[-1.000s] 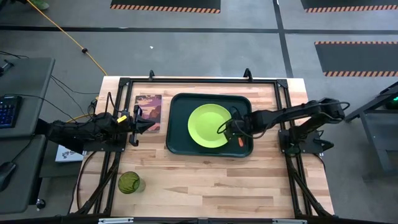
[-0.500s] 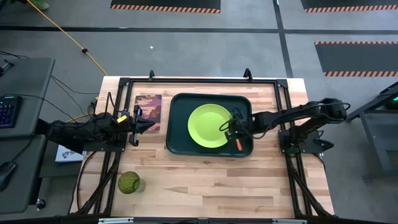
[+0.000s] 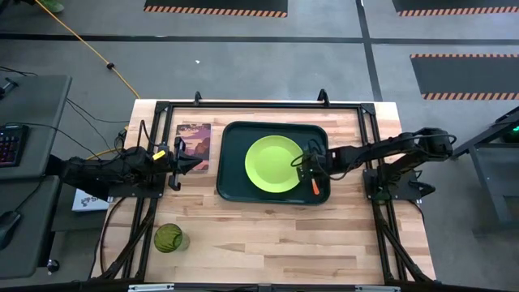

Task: Pick and place plate/cup/fork/spoon on tray
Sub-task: Put the orange fork on the black serving tray to the left of the black spoon

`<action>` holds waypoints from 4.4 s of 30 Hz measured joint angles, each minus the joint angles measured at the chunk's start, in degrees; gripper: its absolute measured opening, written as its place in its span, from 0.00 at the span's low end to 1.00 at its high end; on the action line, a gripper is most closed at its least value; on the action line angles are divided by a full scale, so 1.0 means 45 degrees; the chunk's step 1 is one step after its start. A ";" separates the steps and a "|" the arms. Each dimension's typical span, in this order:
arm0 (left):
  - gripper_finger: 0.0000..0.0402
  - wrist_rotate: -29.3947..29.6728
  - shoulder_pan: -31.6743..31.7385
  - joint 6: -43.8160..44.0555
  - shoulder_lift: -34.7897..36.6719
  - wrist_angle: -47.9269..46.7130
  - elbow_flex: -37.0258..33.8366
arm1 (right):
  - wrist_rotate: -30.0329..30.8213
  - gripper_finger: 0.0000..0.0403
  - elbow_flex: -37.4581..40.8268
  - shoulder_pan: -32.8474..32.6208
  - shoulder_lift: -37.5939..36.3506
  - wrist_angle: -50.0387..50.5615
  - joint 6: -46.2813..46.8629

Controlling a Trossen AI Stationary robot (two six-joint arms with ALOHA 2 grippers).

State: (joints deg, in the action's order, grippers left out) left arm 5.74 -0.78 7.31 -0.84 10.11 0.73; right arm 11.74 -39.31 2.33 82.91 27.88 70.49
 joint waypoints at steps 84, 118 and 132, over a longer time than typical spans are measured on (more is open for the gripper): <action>0.01 0.0000 -0.0004 0.0000 0.0000 0.0000 0.0000 | 0.1454 0.00 0.0044 -0.0024 0.0000 0.0211 0.0579; 0.01 0.0002 0.0000 0.0000 0.0002 0.0000 0.0000 | 0.1748 0.00 0.0044 -0.0024 0.0000 0.0570 0.2901; 0.01 0.0001 0.0000 0.0000 0.0000 0.0001 -0.0001 | 0.1660 0.00 0.0044 -0.0024 0.0000 0.0559 0.2910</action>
State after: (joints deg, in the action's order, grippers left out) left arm 5.74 -0.78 7.31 -0.84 10.11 0.73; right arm 19.21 -39.11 2.22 82.91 30.39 83.59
